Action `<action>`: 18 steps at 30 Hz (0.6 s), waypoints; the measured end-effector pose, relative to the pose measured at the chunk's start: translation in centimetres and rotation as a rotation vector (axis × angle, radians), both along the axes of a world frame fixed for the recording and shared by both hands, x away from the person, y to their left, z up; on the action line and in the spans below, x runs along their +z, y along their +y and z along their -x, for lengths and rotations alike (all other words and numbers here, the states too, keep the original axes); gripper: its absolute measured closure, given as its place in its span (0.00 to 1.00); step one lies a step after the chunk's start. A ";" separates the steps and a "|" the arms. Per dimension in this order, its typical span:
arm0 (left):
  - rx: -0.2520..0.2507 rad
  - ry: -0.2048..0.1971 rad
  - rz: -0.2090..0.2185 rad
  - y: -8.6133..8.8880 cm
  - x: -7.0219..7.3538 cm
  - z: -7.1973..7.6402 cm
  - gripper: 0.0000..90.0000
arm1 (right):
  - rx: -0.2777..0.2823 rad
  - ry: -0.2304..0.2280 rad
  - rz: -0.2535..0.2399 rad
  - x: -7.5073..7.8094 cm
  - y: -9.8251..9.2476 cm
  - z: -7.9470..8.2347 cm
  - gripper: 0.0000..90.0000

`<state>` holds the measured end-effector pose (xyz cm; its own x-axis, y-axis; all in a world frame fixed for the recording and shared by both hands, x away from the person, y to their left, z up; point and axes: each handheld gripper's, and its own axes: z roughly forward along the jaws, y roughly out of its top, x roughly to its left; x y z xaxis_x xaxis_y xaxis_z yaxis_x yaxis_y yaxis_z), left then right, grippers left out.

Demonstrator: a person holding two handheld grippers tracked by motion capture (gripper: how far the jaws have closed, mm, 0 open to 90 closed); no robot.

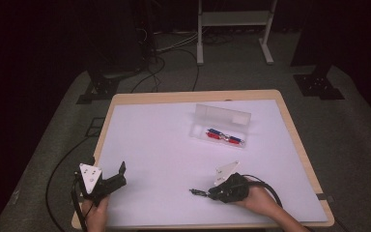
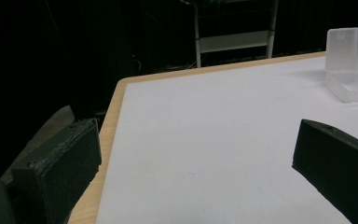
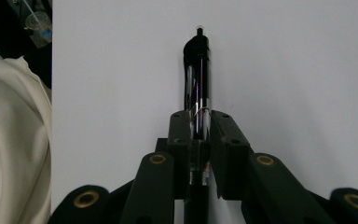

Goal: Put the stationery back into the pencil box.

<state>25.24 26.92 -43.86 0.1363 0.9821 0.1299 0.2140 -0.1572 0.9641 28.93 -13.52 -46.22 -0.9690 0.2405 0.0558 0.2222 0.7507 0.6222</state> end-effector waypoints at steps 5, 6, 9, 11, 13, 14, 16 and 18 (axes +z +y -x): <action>0.000 -0.001 0.002 -0.1 0.0 -0.1 0.00 | 0.014 -0.008 0.005 0.1 0.0 0.0 0.87; -0.002 -0.001 0.001 -0.1 -0.1 -0.1 0.00 | 0.012 -0.011 0.003 0.2 0.0 0.0 0.87; -0.003 -0.001 -0.001 -0.1 -0.1 -0.1 0.00 | 0.010 -0.001 -0.006 0.4 -0.2 -0.1 0.87; 0.000 -0.001 -0.001 -0.1 0.0 -0.1 0.00 | 0.000 0.001 -0.013 0.8 -0.5 -0.3 0.87; 0.001 -0.005 0.003 -0.1 0.0 -0.1 0.00 | -0.006 0.002 -0.023 1.1 -0.7 -0.4 0.87; 0.001 -0.004 0.005 0.0 0.0 -0.1 0.00 | -0.009 -0.001 -0.041 1.5 -1.1 -0.8 0.87; 0.001 -0.004 0.004 -0.1 -0.1 -0.1 0.00 | -0.021 -0.007 -0.047 1.9 -1.4 -1.1 0.87; 0.000 -0.001 -0.003 -0.1 0.0 0.0 0.00 | -0.032 -0.001 -0.060 2.4 -1.6 -1.4 0.87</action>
